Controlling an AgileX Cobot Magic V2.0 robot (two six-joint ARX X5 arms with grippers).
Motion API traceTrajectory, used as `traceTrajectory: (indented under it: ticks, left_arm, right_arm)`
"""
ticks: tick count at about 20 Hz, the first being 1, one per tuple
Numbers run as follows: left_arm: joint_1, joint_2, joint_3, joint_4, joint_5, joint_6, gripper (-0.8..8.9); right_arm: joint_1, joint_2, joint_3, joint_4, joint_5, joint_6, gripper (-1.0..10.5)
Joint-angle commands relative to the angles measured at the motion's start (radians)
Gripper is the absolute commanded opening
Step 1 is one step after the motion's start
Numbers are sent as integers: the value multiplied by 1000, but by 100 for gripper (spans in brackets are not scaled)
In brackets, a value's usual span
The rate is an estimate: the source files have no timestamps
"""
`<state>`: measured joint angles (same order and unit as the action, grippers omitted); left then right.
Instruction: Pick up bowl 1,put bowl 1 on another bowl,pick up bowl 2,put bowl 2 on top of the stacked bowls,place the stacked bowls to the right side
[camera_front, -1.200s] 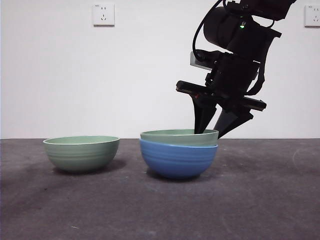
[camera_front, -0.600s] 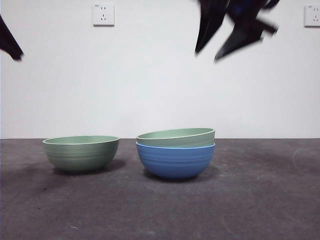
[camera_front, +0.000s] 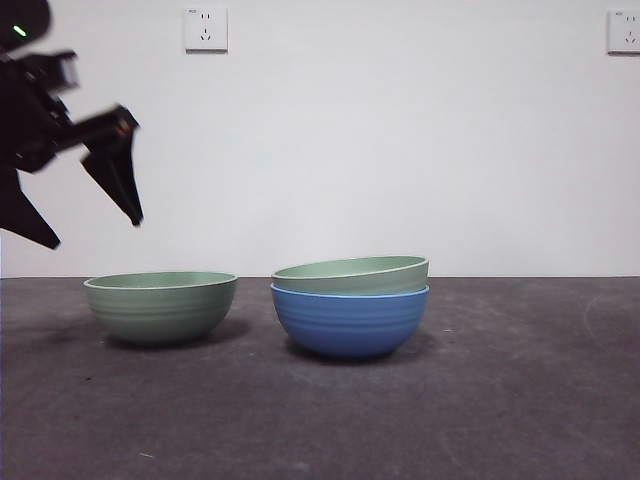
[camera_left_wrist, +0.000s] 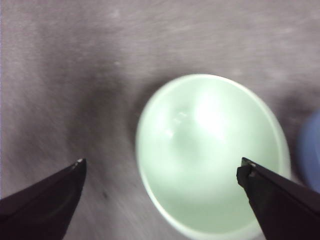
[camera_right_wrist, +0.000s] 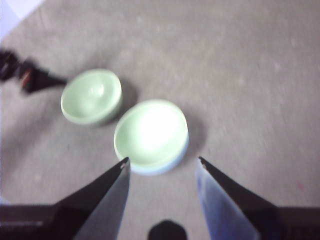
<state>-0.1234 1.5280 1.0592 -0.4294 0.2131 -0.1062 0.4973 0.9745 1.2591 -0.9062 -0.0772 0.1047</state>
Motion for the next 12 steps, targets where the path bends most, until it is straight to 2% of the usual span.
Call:
traceTrajectory:
  ticks: [1,4,8,11,12]
  left_arm:
    - [-14,85,55,-19,-46,1,619]
    - [-17,141,67,-5,-70,1,469]
    - [-17,217,67,-37,-85,1,459]
    - [-22,229,67,-35,-80,1,254]
    - [-23,228,68,-32,-78,1,242]
  right_arm:
    - [2,-34,1,-48,2,-8,222]
    - [1,-78,1,-84,2,-8,221]
    - [1,-107,1,-86,6,-8,221]
    - [1,-106,1,-87,6,-8,221]
    - [1,-103,1,-87,6,-8,221]
